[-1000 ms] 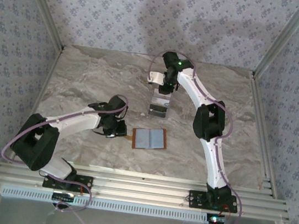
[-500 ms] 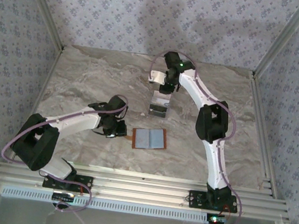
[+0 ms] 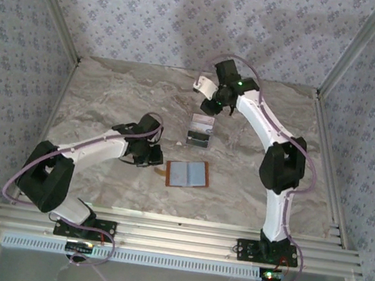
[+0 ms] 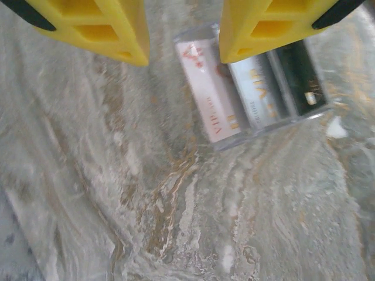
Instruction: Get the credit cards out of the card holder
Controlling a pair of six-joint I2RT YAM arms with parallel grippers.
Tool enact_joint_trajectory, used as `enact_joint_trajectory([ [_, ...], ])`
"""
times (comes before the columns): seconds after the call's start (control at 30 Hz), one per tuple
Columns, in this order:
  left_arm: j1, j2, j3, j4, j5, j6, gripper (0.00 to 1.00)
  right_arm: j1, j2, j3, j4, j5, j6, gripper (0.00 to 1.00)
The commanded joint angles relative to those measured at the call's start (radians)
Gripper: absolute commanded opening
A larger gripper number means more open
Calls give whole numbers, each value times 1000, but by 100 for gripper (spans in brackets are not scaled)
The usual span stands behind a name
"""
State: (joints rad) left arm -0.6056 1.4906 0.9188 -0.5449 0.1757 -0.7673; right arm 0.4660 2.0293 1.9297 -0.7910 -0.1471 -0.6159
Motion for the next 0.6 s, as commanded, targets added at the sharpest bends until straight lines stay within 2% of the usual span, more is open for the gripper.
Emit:
enact_joint_trajectory([
  [0.0,9,26,33,18,31,20,20,17,-116,-132,60,-30,305,38],
  [0.1,18,42,33,42,55,22,20,32,-204,-276,108,-29,490,35],
  [0.33,85,41,27,63,85,44,19,66,-334,-508,122,-144,845,27],
  [0.57,191,-4,-7,54,123,81,19,134,-346,-620,149,-293,1048,25],
])
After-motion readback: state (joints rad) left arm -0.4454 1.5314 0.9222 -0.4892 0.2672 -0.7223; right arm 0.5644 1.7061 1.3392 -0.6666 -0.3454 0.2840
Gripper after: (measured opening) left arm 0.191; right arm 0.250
